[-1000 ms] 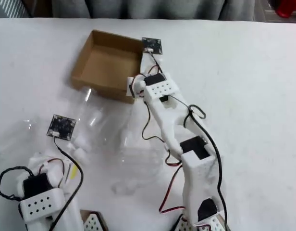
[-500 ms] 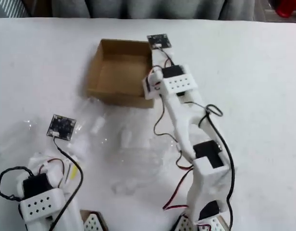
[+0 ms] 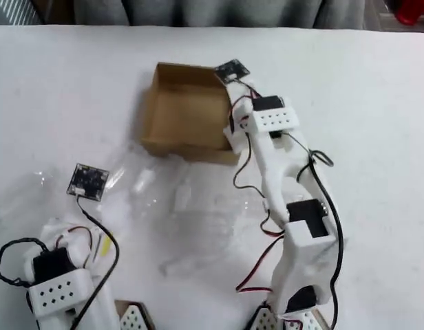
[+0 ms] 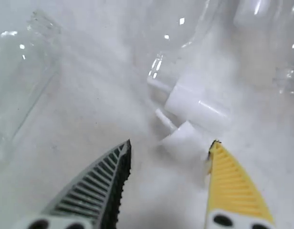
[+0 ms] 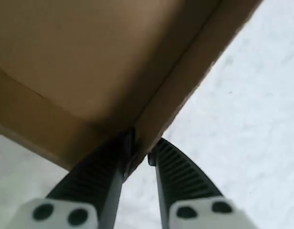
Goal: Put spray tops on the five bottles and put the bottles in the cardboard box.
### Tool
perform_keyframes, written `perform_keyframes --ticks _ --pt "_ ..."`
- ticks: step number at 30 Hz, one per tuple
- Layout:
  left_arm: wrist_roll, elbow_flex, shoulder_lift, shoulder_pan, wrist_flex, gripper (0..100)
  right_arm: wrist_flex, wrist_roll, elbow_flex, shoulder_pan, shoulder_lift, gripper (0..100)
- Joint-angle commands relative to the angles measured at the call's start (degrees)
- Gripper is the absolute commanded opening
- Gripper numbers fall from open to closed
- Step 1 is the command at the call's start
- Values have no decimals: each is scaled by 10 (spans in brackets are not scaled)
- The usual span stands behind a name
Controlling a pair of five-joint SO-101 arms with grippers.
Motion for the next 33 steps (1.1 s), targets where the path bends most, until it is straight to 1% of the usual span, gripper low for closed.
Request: perform_keyframes --ticks 1,5,8,16,18,20,23,30,33 --pt "6 -2 -9 7 -8 252 3 26 -3 -4 -40 16" --pt "6 -2 -9 7 -8 252 7 103 -3 -7 -40 16" --pt "6 -2 -9 7 -8 252 15 115 -4 -5 -40 16" --pt "4 -2 -9 7 -8 252 35 111 -7 -4 -40 29" --pt "4 -2 -9 7 -8 252 36 82 -7 -4 -40 75" --pt "4 -2 -9 7 -8 252 36 51 -8 -2 -41 141" --pt "4 -2 -9 7 -8 252 36 44 -8 -4 -48 208" --pt "4 -2 -9 7 -10 252 63 43 -8 -5 -131 154" --pt "4 -2 -9 7 -11 252 96 43 -8 -2 -182 141"
